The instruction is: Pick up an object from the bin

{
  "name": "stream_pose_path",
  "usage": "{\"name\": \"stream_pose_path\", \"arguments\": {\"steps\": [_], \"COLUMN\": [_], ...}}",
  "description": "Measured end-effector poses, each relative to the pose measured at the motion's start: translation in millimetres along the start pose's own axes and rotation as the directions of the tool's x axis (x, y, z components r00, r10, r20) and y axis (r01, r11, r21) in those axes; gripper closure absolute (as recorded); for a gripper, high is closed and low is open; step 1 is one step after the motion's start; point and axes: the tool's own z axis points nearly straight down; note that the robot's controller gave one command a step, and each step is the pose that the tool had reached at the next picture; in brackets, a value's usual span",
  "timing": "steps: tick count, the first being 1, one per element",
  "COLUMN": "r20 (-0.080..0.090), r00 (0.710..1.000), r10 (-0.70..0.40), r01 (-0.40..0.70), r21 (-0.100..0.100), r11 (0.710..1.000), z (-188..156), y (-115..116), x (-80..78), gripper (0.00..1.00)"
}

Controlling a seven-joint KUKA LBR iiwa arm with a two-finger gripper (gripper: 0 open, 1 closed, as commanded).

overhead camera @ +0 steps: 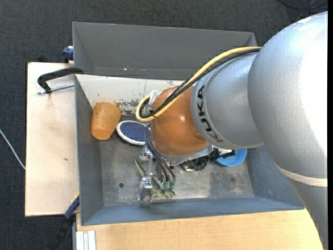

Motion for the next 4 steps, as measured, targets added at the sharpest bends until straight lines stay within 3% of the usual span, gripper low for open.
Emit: {"name": "stream_pose_path", "arguments": {"steps": [1, 2, 3, 4], "r20": [0.017, 0.014, 0.015, 0.022], "r00": [0.978, 0.891, 0.891, 0.760], "r10": [-0.207, -0.454, -0.453, -0.649], "r01": [0.207, 0.454, 0.453, 0.649], "r21": [0.000, 0.001, 0.001, 0.008], "r11": [0.978, 0.891, 0.892, 0.761], "z": [-45, 21, 20, -147], "y": [-51, -57, -57, -25], "x": [-16.7, -9.9, -10.4, -46.0], "gripper": [0.00, 0.00, 1.00, 1.00]}}
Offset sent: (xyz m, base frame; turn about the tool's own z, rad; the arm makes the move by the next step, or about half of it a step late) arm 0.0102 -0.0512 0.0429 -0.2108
